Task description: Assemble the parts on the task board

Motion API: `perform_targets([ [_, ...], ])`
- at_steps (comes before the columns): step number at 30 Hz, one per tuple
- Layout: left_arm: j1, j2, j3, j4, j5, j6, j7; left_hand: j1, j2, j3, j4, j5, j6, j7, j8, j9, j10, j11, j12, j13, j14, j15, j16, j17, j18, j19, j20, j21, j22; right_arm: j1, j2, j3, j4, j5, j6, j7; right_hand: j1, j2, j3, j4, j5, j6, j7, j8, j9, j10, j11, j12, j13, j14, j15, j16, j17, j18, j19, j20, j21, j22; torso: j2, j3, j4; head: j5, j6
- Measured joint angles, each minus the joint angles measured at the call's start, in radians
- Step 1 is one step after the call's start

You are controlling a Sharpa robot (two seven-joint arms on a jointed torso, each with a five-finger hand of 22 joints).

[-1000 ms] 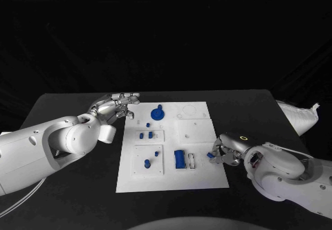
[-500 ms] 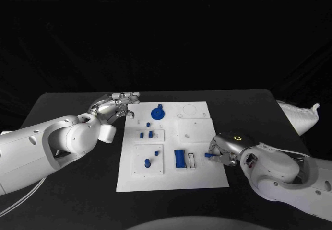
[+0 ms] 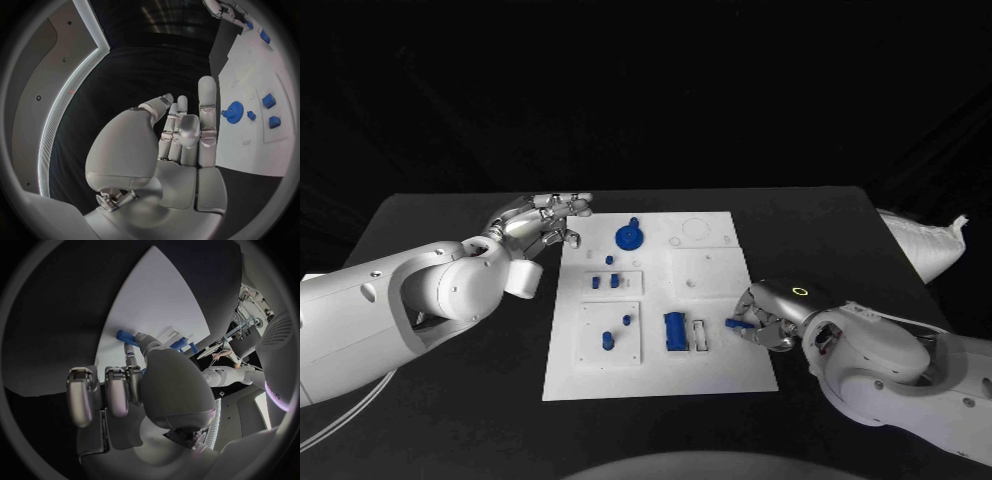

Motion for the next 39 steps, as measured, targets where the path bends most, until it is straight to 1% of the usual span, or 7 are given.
perform_targets([
  [8,0.0,0.0,0.0,0.002,-0.001,0.0,0.0,0.0,0.0,0.0,0.0,0.0,0.0,0.0,0.0,0.0,0.0,0.0,0.0,0.0,0.0,0.0,0.0,-0.002,0.0,0.0,0.0,0.0,0.0,0.003,-0.008,0.003,0.02,0.148,-0.085,-0.008,-0.034,-0.023,0.014,0.003,-0.028,0.01,-0.003,0.0,0.012,0.002,-0.002,0.0,0.0,0.0,0.0,0.0,0.0,0.0,0.0,0.0,0.0,0.0,0.0,-0.0007,0.0003,0.0,0.0],
  [16,0.0,-0.001,0.0,0.005,-0.001,0.0,0.0,0.0,0.0,0.0,0.0,0.0,0.0,0.0,0.0,0.0,0.0,0.0,0.0,0.0,0.0,0.0,0.0,-0.002,0.0,0.0,0.0,0.0,0.0,0.005,0.006,0.004,0.028,0.264,-0.128,-0.009,-0.064,-0.037,0.014,0.003,-0.03,0.02,-0.006,0.0,0.017,0.004,-0.004,0.004,0.0,0.0,0.0,0.0,0.001,0.0,0.0,0.0,0.0,0.0,0.0,-0.0012,-0.0003,0.001,-0.001],
  [24,0.0,-0.002,0.0,0.006,-0.001,0.0,0.0,0.0,0.0,0.0,0.0,0.0,0.0,0.0,0.0,0.0,0.0,0.0,0.0,0.0,0.0,0.0,0.0,-0.002,0.0,0.0,0.0,0.0,0.0,0.005,0.03,0.004,0.028,0.34,-0.146,-0.007,-0.103,-0.042,-0.005,0.021,0.012,0.043,-0.017,0.006,0.026,0.005,-0.01,0.008,0.0,0.0,-0.001,0.004,0.001,0.0,0.0,0.0,0.0,0.0,-0.001,-0.0012,0.0006,0.003,-0.001],
  [26,0.0,-0.002,0.0,0.006,-0.001,0.0,0.0,0.0,0.0,0.0,0.0,0.0,0.0,0.0,0.0,0.0,0.0,0.0,0.0,0.0,0.0,0.0,0.0,-0.001,0.0,0.0,0.0,0.0,0.0,0.005,0.038,0.004,0.027,0.353,-0.147,-0.007,-0.107,-0.038,-0.012,0.02,0.021,0.046,-0.017,0.01,0.027,0.004,-0.011,0.008,0.0,0.004,-0.004,0.004,0.001,0.0,-0.001,-0.007,0.0,0.0,-0.001,-0.0012,0.001,0.003,-0.002],
  [31,0.0,-0.001,0.0,0.007,-0.001,0.0,0.0,0.0,0.0,0.0,0.0,0.0,0.0,0.0,0.0,0.0,0.0,0.0,0.0,0.0,0.0,0.0,0.0,-0.001,0.0,0.0,0.0,0.0,0.0,0.005,0.056,0.004,0.02,0.381,-0.147,-0.007,-0.113,-0.042,-0.015,0.019,0.026,0.056,-0.021,0.014,0.035,0.006,-0.013,0.016,0.0,0.0,-0.008,0.004,0.001,0.0,0.0,-0.008,0.0,0.0,0.0,-0.0007,0.0007,0.005,-0.005],
  [36,0.0,-0.001,0.0,0.008,-0.002,0.0,0.0,0.0,0.0,0.0,0.0,0.0,0.0,0.0,0.0,0.0,0.0,0.0,0.0,0.0,0.0,0.0,0.0,-0.001,0.0,0.0,0.0,0.0,0.0,0.005,0.068,0.004,0.015,0.396,-0.145,-0.008,-0.121,-0.034,-0.027,0.023,0.029,0.062,-0.022,0.022,0.042,0.004,-0.018,0.026,0.0,0.004,-0.011,0.008,0.001,0.0,0.0,-0.008,0.004,0.0,0.0,-0.0006,0.0006,0.007,-0.006],
  [39,0.0,-0.001,0.0,0.008,-0.002,0.0,0.0,0.0,0.0,0.0,0.0,0.0,0.0,0.0,0.0,0.0,0.0,0.0,0.0,0.0,0.0,0.0,0.0,-0.001,0.0,0.0,0.0,0.0,0.0,0.006,0.078,0.004,0.009,0.403,-0.14,-0.01,-0.129,-0.037,-0.029,0.025,0.029,0.063,-0.024,0.03,0.048,0.007,-0.022,0.026,0.0,0.002,-0.013,0.008,0.0,0.0,0.0,-0.015,0.004,-0.001,0.0,-0.0005,0.0001,0.008,-0.006],
])
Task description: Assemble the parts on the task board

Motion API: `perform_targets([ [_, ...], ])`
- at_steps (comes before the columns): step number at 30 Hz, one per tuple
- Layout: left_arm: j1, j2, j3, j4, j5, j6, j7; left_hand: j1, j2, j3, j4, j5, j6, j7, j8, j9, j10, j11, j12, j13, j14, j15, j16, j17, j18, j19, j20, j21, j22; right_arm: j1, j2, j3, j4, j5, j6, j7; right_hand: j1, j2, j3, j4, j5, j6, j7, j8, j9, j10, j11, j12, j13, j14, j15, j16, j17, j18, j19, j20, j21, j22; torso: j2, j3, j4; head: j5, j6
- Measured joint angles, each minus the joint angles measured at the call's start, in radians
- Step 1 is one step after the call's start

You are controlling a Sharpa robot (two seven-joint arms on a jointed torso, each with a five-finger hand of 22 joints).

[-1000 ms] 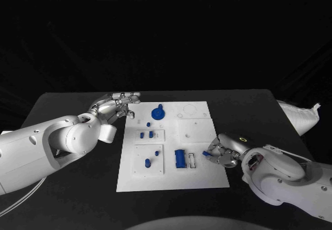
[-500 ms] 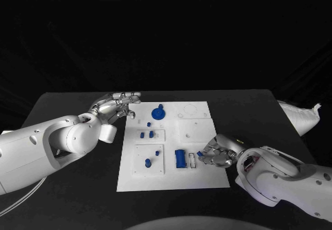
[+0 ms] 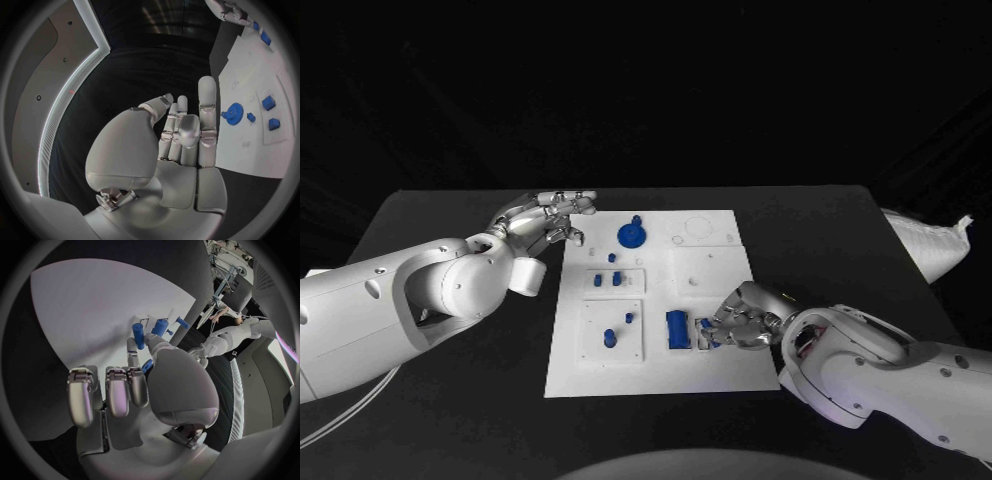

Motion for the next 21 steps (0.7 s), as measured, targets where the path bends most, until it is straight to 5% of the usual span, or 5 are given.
perform_targets([
  [21,0.0,0.0,0.0,0.002,0.0,0.001,0.0,0.0,0.0,0.0,0.0,0.0,0.0,0.0,0.0,0.0,0.0,0.0,0.0,0.0,-0.001,0.001,0.0,0.0,0.0,0.0,0.0,0.0,0.0,0.004,0.029,0.003,-0.029,0.012,0.045,-0.012,-0.033,0.017,-0.03,0.016,-0.006,0.027,-0.013,0.026,0.024,0.002,-0.005,-0.01,0.0,-0.002,-0.009,0.0,0.0,0.0,0.0,-0.007,0.0,0.0,0.0,0.0,-0.0001,0.005,-0.003],
])
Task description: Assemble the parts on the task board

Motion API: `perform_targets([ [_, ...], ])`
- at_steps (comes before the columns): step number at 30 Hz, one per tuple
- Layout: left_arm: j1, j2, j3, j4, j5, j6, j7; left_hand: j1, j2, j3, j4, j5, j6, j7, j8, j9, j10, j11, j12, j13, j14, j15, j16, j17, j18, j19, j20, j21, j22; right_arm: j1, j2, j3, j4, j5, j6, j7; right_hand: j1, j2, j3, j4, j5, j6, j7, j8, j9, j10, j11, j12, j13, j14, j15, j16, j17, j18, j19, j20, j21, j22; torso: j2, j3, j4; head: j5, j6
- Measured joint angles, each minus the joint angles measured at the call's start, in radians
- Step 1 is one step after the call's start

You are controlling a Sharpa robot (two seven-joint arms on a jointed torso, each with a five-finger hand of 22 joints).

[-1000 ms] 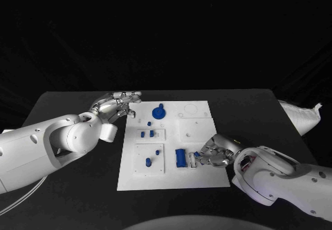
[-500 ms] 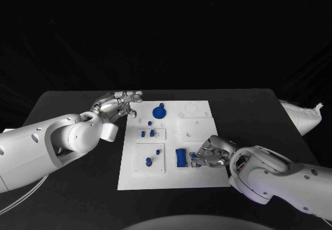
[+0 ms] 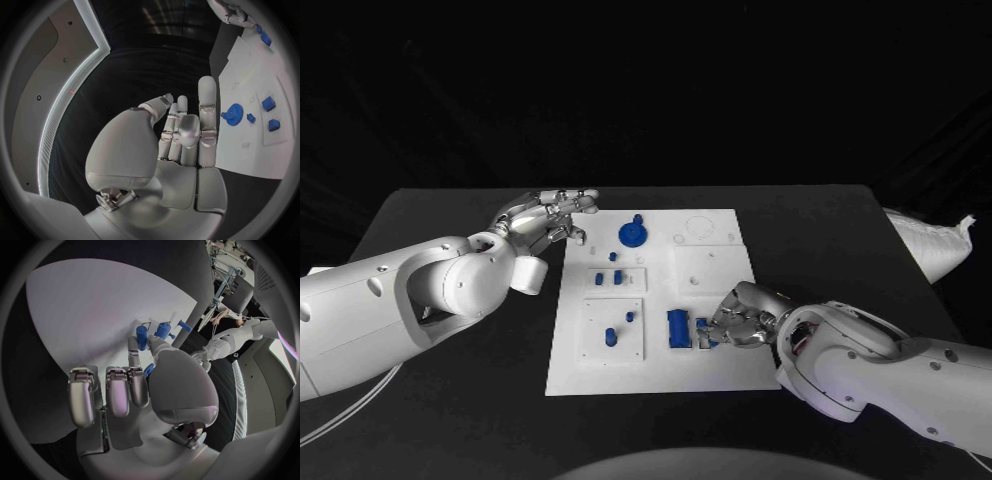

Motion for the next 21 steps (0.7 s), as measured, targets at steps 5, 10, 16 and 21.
perform_targets([
  [5,0.0,-0.001,0.0,0.0,0.0,0.0,0.0,0.0,0.0,0.0,0.0,0.0,-0.003,-0.003,0.0,0.0,-0.004,-0.004,0.005,0.0,-0.002,0.002,0.0,-0.003,0.0,0.0,0.0,0.0,0.0,-0.001,0.003,-0.001,-0.003,-0.001,0.003,-0.003,-0.017,0.007,-0.015,0.009,0.003,0.007,-0.006,0.024,0.021,0.004,-0.004,0.0,0.0,0.003,-0.004,0.0,0.0,0.0,-0.002,-0.002,0.0,0.0,0.0,0.0,0.0,0.002,0.0],
  [10,0.0,-0.001,0.0,0.0,0.0,0.001,0.0,0.0,0.0,0.0,0.0,0.0,-0.003,-0.003,0.0,0.0,-0.004,-0.004,0.005,0.0,-0.002,0.002,0.0,-0.003,0.0,0.0,0.0,0.0,0.0,-0.001,0.005,-0.001,-0.004,-0.002,0.008,-0.006,-0.03,0.02,-0.034,0.023,0.027,0.013,-0.013,0.044,0.044,0.007,-0.008,0.004,0.0,0.0,-0.007,0.0,0.0,0.0,0.0,-0.007,0.0,0.0,-0.001,0.0,0.0,0.0,0.0],
  [16,0.0,-0.002,0.0,0.001,0.0,0.001,-0.001,0.0,0.0,0.0,0.0,0.0,-0.003,-0.003,0.0,0.0,-0.004,-0.004,0.005,0.0,-0.002,0.002,0.0,-0.003,0.0,0.0,0.0,0.0,0.0,-0.002,0.008,-0.002,-0.006,-0.003,0.014,-0.009,-0.065,0.018,-0.071,0.048,0.025,0.017,-0.025,0.063,0.063,0.006,-0.009,0.007,0.0,0.003,-0.011,0.004,0.0,0.0,0.0,-0.007,0.004,0.001,0.0,-0.0001,-0.0006,0.0,0.0],
  [21,0.0,-0.002,0.0,0.001,0.0,0.001,-0.001,0.0,0.0,0.0,0.0,0.0,-0.003,-0.003,0.0,0.0,-0.004,-0.004,0.005,0.0,-0.002,0.002,0.0,-0.003,0.0,0.0,0.0,0.0,0.0,-0.002,0.009,-0.003,-0.006,-0.003,0.018,-0.011,-0.103,0.019,-0.122,0.071,-0.046,0.007,-0.025,0.078,0.079,0.001,-0.014,0.01,0.0,0.003,-0.011,0.004,0.0,0.0,0.0,-0.007,0.004,0.001,0.0,-0.0001,-0.0008,-0.001,-0.002],
])
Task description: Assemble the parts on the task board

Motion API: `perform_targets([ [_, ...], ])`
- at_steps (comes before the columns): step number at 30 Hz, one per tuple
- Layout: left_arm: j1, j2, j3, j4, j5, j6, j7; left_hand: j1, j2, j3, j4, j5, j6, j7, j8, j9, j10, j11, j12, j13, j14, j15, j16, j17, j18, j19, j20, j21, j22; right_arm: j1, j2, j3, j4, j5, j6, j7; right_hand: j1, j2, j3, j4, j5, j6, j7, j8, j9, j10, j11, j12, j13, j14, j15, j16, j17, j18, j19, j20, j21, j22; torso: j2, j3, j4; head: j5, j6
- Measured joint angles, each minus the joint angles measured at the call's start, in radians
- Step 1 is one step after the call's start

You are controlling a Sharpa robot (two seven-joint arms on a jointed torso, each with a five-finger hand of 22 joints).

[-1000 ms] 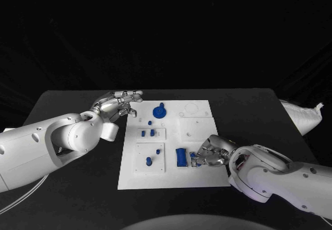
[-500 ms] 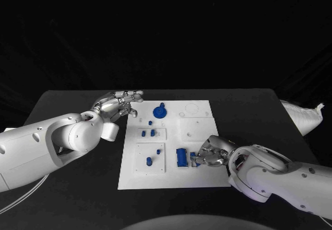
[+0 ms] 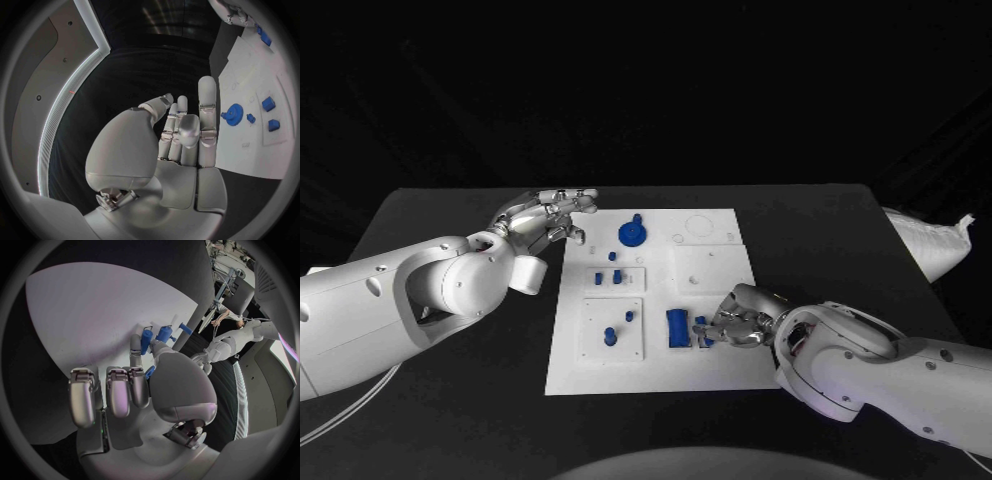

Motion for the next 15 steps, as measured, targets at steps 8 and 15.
perform_targets([
  [8,0.0,0.0,0.0,-0.001,0.0,0.001,0.0,0.0,0.0,0.0,0.0,0.0,0.0,0.0,0.0,0.0,0.0,0.0,0.0,0.0,0.0,0.0,0.0,0.0,0.0,0.0,0.0,0.0,0.0,0.0,0.0,0.0,0.001,-0.004,0.002,0.0,-0.04,0.017,-0.071,0.003,-0.09,-0.013,0.002,0.016,0.021,-0.004,-0.004,0.0,0.0,0.0,0.0,0.0,0.0,0.0,-0.004,-0.004,0.0,0.0,0.0,0.0,-0.0004,-0.001,-0.001],
  [15,0.0,0.0,0.0,-0.001,0.0,0.001,0.0,0.0,0.0,0.0,0.0,0.0,0.0,0.0,0.0,0.0,-0.004,0.004,0.0,0.0,0.0,0.0,0.0,-0.001,0.0,0.0,0.0,0.0,0.0,-0.001,-0.012,0.0,0.009,-0.011,0.002,0.002,-0.041,0.018,-0.079,0.001,-0.098,-0.013,0.002,0.019,0.024,-0.007,-0.007,0.0,0.001,0.0,0.0,0.0,0.0,0.0,0.0,-0.007,0.0,0.0,-0.001,0.0,-0.0009,-0.001,0.0],
])
